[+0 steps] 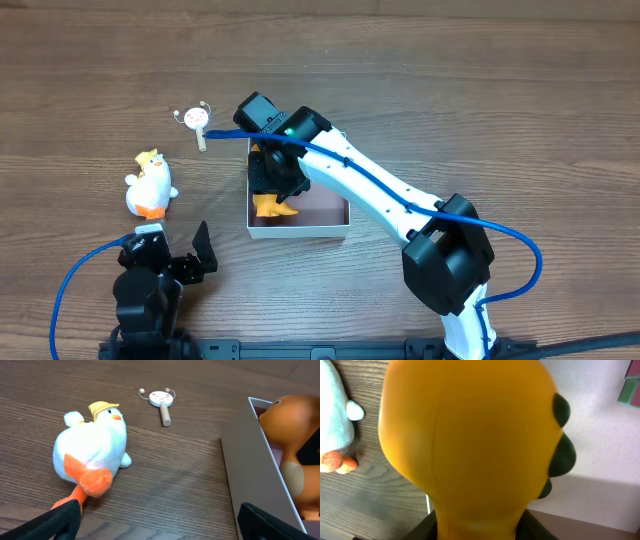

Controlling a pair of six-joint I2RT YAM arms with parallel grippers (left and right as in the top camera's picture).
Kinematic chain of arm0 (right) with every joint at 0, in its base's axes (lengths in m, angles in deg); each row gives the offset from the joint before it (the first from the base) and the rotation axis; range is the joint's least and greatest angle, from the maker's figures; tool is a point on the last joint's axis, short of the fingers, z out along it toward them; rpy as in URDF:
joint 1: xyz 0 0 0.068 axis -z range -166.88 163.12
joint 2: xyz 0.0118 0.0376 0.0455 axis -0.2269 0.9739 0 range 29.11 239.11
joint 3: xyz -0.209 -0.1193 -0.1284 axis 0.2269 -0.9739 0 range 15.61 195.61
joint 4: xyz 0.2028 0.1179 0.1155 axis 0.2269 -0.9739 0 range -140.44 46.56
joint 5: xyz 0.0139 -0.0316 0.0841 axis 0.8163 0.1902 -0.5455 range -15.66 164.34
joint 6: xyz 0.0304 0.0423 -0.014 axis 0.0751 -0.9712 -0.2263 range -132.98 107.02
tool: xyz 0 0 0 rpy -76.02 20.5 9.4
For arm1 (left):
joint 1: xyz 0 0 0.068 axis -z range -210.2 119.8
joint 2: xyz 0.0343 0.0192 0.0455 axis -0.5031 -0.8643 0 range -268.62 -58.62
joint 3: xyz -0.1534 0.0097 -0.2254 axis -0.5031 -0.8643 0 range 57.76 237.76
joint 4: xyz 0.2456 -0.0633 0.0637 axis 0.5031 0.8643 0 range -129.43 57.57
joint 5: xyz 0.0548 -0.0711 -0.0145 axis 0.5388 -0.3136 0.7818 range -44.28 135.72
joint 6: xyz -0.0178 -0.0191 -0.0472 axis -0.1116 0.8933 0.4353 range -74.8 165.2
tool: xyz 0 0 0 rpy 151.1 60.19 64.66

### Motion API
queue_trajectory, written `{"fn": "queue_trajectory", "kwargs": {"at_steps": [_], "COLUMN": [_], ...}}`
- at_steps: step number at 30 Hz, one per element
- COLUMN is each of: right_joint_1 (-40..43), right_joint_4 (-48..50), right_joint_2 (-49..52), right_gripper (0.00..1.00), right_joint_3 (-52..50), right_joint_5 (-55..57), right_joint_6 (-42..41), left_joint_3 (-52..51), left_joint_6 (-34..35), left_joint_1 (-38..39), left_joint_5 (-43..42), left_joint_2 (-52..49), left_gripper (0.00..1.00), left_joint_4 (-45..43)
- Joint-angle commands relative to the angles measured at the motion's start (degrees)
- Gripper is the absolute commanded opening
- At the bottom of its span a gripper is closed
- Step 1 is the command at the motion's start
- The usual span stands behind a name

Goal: Pack container
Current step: 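Carry the dinosaur left and lower it into the box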

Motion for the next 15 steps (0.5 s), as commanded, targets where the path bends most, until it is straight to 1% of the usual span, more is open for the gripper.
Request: {"fn": "queue_trajectory", "kwargs": {"at_steps": [1,2,5,6,11,14,15], "right_joint_1": [0.35,0.35,0.35,0.35,0.35,0.35,0.37], "right_joint_4": [0.48,0.57,0.59,0.61,0.61,0.57,0.55], "right_joint_2": [-0.07,-0.07,-0.07,-0.07,-0.09,-0.07,-0.07], "right_gripper": [0.38,0.4,0.43,0.45,0.47,0.57,0.59], "right_joint_3": [0.0,0.0,0.0,0.0,0.0,0.0,0.0], "right_joint_5": [0.35,0.35,0.35,0.35,0.35,0.35,0.35], "right_joint_6": [-0.26,-0.24,-0.24,-0.24,-0.24,-0.24,-0.24], "left_joint_3": [-0.17,-0.17,-0.17,-0.17,-0.17,-0.17,-0.17], "left_joint_6": [-1.14,-1.14,-1.14,-1.14,-1.14,-1.14,-1.14], "left_joint_1": [-0.42,-0.42,-0.42,-0.42,-0.42,-0.42,-0.42], "left_joint_5": [0.22,0.22,0.22,0.22,0.22,0.22,0.22], "left_joint_2": [0.15,0.15,0.13,0.15,0.13,0.13,0.15], "left_gripper": [1.0,1.0,1.0,1.0,1.0,1.0,1.0], "left_joint_4": [-0.11,-0.09,-0.09,-0.09,-0.09,-0.09,-0.09]}}
